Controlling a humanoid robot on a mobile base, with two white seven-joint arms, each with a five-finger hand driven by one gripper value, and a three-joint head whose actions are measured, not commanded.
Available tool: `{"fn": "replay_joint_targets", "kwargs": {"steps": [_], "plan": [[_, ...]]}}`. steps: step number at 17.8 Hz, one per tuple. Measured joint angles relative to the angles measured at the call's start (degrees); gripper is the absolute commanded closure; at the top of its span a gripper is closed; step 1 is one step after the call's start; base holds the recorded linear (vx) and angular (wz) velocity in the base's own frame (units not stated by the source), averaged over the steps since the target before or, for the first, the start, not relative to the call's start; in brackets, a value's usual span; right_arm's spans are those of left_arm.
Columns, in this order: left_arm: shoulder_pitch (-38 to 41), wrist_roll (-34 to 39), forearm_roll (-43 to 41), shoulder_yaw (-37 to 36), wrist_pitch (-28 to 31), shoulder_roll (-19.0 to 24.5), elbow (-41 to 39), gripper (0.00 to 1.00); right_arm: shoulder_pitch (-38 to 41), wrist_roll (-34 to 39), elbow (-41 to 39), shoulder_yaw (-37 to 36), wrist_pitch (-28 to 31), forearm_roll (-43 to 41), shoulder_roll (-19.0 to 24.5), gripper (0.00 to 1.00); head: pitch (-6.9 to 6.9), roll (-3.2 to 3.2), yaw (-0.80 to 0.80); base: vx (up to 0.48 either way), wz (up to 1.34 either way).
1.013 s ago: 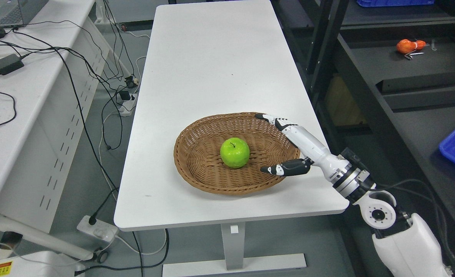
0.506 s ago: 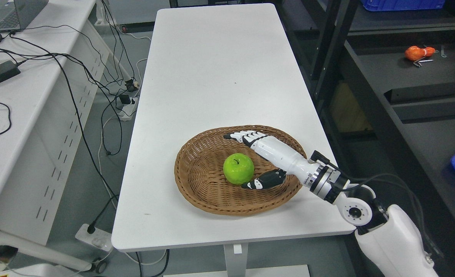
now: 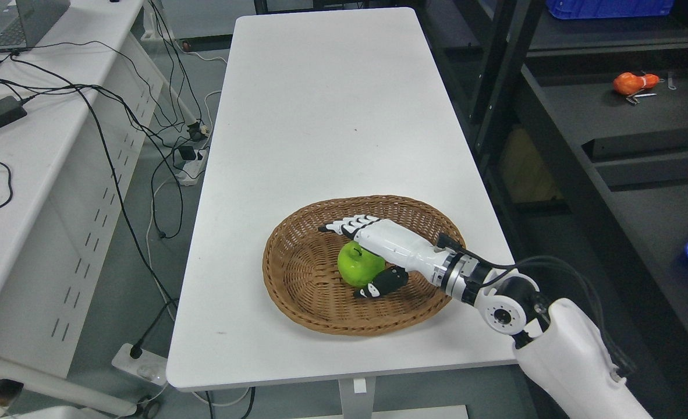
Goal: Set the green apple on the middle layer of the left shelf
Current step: 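Lower the right hand onto the green apple and close the fingers, then lift the green apple out of the basket with the right hand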
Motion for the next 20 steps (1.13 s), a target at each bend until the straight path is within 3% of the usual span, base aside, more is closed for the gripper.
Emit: {"fn": "replay_joint_targets", "kwargs": {"steps": [2,5,8,9,13,14,20], "plan": [[0.0,0.0,0.0,0.0,0.0,0.0,0.0,0.0,-0.57,0.0,1.26,1.07,0.1,1.14,0.27,0.01,0.0,0.0,0.0,0.0,0.0],[0.0,0.0,0.0,0.0,0.0,0.0,-0.01,0.0,-1.22,0.11,2.81,2.23,0.12,2.13,0.54,0.14,0.0,0.0,0.0,0.001,0.01],[0.0,0.0,0.0,0.0,0.0,0.0,0.0,0.0,-1.51,-0.31,3.84,2.82,0.2,2.68,0.63,0.43,0.0,0.0,0.0,-0.009,0.0],[0.0,0.0,0.0,0.0,0.0,0.0,0.0,0.0,-1.63,-0.91,4.26,2.92,0.25,2.84,0.66,0.64,0.0,0.0,0.0,0.0,0.0],[0.0,0.0,0.0,0.0,0.0,0.0,0.0,0.0,-1.77,-1.51,4.99,2.4,0.36,2.99,0.69,0.84,0.0,0.0,0.0,0.0,0.0],[0.0,0.0,0.0,0.0,0.0,0.0,0.0,0.0,-1.79,-1.59,5.07,2.08,0.36,2.98,0.69,0.97,0.0,0.0,0.0,0.0,0.0],[0.0,0.0,0.0,0.0,0.0,0.0,-0.01,0.0,-1.54,-2.4,3.76,-1.33,1.26,2.78,-0.41,1.0,0.0,0.0,0.0,0.0,0.0]]}}
